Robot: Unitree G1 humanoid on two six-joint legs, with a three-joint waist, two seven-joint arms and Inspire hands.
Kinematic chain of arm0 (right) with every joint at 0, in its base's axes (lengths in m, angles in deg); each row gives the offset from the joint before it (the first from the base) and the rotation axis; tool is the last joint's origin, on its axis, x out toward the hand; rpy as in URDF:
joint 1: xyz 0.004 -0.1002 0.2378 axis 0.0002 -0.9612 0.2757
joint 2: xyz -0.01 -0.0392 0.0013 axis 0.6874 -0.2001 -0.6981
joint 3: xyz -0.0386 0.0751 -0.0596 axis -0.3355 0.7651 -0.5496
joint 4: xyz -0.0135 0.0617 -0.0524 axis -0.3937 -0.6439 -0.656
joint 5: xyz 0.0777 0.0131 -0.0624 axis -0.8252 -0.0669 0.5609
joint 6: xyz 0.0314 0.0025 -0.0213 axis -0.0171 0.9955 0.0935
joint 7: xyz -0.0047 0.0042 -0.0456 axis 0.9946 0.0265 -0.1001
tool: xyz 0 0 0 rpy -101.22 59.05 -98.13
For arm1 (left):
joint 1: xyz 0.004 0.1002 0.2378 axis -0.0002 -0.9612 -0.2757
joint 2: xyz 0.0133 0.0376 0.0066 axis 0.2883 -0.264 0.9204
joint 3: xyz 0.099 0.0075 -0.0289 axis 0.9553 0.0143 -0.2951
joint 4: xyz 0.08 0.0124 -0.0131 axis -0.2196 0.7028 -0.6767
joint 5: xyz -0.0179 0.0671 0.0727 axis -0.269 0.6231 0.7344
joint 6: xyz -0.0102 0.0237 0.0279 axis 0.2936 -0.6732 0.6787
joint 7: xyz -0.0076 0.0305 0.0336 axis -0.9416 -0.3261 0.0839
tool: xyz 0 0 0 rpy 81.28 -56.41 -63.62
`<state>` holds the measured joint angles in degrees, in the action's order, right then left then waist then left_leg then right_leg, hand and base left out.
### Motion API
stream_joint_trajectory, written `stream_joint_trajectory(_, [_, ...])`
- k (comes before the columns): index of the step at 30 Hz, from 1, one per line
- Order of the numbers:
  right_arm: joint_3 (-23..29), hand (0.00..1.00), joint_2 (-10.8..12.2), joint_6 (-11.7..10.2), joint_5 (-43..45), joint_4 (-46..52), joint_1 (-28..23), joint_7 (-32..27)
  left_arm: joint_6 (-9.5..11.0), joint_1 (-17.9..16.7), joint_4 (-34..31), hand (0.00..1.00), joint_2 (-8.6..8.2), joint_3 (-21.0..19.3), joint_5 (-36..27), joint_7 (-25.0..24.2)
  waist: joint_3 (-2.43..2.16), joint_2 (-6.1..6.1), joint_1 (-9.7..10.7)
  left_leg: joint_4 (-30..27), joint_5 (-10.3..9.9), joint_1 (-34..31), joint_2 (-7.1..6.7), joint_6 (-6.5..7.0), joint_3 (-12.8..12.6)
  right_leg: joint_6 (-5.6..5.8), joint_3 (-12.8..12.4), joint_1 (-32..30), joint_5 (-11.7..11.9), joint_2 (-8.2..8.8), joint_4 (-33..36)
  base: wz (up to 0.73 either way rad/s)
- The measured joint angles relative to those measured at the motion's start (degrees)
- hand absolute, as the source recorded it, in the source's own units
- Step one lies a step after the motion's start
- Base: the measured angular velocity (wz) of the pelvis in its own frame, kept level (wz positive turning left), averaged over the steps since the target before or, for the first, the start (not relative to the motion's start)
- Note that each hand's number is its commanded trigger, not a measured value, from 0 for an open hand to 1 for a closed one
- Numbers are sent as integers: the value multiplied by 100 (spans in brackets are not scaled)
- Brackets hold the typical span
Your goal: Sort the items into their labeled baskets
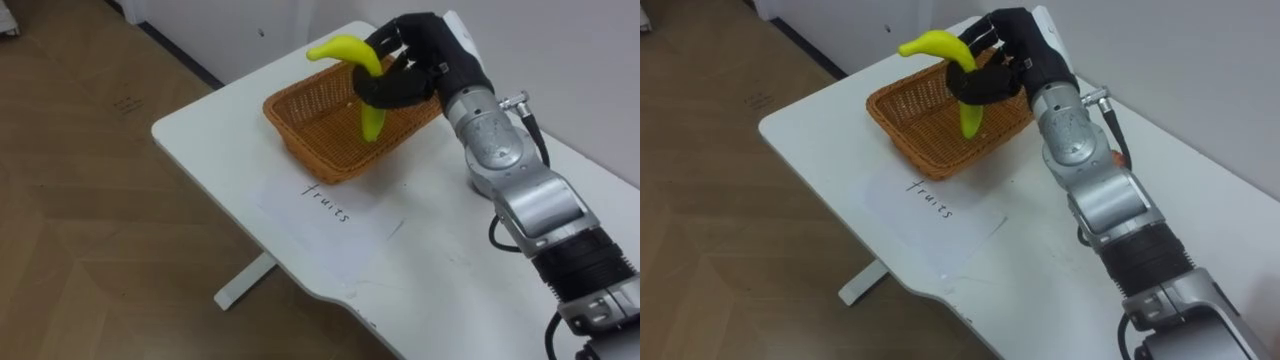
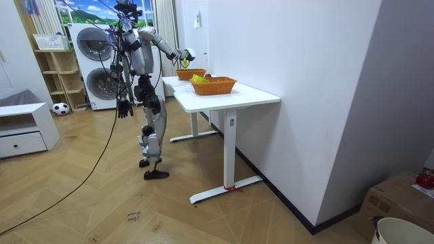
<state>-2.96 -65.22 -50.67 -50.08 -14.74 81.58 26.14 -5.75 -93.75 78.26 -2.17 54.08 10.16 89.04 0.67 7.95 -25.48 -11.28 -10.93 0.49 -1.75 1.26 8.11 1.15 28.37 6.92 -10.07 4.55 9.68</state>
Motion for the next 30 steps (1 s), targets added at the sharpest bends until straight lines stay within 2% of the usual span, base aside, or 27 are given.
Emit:
stream_joint_trajectory(6, [0,100,115,-1,0,-275,219,-56,-3,-17,-5,0,-1,-3,-2,-20,7,6,-27,1,0,-12,0,0,4,0,-7,-11,0,-4,-5,0])
stream_joint_trajectory(12, [0,100,183,-102,-9,-275,246,-283,-2,-28,-31,0,0,-3,-1,-239,12,-1,-127,-3,0,-15,-5,0,59,0,13,-10,0,-2,-6,3])
stream_joint_trajectory(13, [-1,93,184,-107,-8,-275,246,-334,-1,-28,-31,0,0,-2,1,-250,12,-1,-145,-4,0,-16,-7,0,69,0,15,-9,0,-3,-5,6])
stream_joint_trajectory(14, [-1,60,183,-129,-8,-275,246,-371,-1,-30,-30,0,0,-2,2,-260,12,-1,-152,-4,0,-19,-10,0,78,0,17,-7,0,-3,-5,7])
stream_joint_trajectory(15, [-4,0,183,-143,-8,-275,246,-397,0,-30,-30,0,0,-2,1,-267,12,-1,-155,-4,0,-21,-11,1,86,0,17,-6,0,-3,-4,8])
stream_joint_trajectory(18, [-58,0,183,-165,-9,-316,246,-505,2,-30,-15,0,2,0,-1,-296,13,-1,-162,-12,1,-18,-21,2,158,0,18,10,0,-4,-2,8])
stream_joint_trajectory(20, [-236,0,183,-266,-9,-499,256,-544,3,-32,5,0,2,2,-2,-325,15,-2,-171,-11,1,-17,-24,2,184,1,14,15,0,-3,-4,4])
stream_joint_trajectory(24, [-402,0,188,-267,-7,-721,256,-541,5,-33,6,0,3,0,4,-332,33,-4,-180,-11,1,-45,-36,2,228,6,13,-1,-4,-1,-4,6])
stream_joint_trajectory(30, [-422,0,186,-270,-17,-877,257,-555,5,-39,4,0,13,0,3,-340,8,32,-180,-13,11,-79,-78,18,222,77,6,-17,-47,38,-10,2])
